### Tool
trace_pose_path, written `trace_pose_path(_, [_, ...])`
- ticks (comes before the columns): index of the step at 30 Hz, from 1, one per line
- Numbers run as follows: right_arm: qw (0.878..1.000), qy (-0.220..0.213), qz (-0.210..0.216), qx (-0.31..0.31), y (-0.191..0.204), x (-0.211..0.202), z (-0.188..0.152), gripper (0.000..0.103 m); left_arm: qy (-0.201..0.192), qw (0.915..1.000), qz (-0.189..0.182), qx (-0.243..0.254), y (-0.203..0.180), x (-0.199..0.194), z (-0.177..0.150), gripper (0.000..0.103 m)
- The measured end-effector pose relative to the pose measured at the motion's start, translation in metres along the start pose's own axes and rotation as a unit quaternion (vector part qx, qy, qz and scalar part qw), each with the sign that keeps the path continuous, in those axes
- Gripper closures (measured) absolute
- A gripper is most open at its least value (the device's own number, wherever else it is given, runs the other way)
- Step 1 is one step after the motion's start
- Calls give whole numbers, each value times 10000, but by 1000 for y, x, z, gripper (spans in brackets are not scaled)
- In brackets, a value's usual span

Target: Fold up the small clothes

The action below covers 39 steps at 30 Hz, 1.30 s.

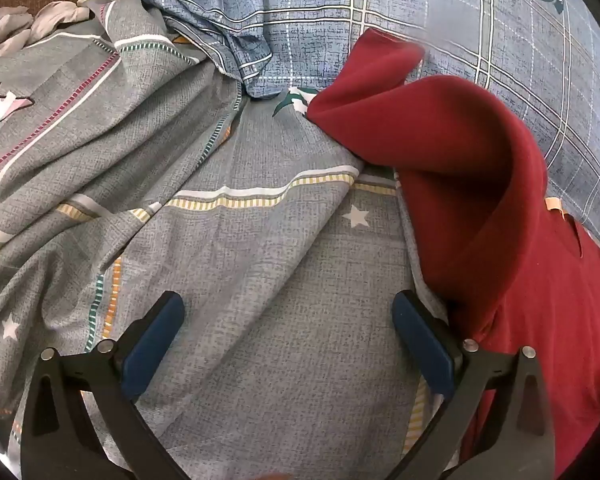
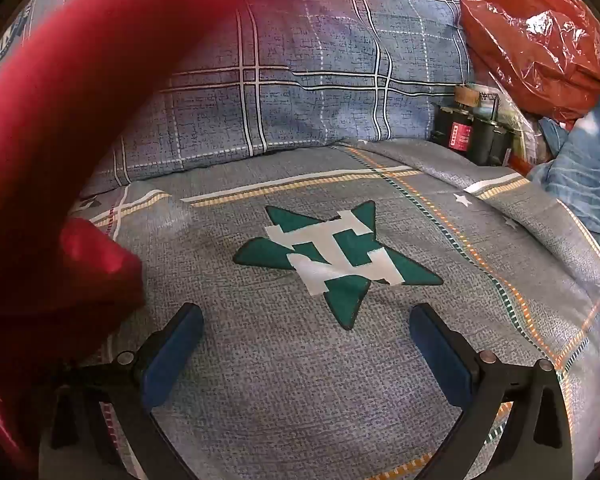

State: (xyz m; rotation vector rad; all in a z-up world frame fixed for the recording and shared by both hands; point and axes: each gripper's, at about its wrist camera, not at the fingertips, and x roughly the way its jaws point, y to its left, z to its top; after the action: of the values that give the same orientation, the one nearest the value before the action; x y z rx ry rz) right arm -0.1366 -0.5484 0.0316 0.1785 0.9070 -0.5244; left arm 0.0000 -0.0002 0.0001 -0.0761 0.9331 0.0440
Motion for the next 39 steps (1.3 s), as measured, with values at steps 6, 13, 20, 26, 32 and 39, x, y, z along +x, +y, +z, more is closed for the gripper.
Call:
trace_pose_path(6, [10000,10,-3,-4,0,0,0,0,18,10000,-25,-12,0,0,-1,0])
trace_pose_path(13, [10000,13,-15,-15,-1,-1,-1,0,119,9996,-241,133,-11,-18,-9,0])
trace_pose_path(20, [10000,24,-22,-10,1,0,-1,0,-158,9966,-743,307,-18,-55,-25,0])
trace_pose_path(26, [9980,540,291,-127,-4,-40,-14,3,-228,9943,-995,300,-17,-84,-30,0])
trace_pose_path(32, [9991,76,141,-394,-3,-151,-40,1,-310,9927,-954,664,-36,-103,-32,0])
trace_pose_path(39, [9835,80,1749,-444,45,-230,-63,1,-380,9893,-1060,926,-56,-116,-44,0])
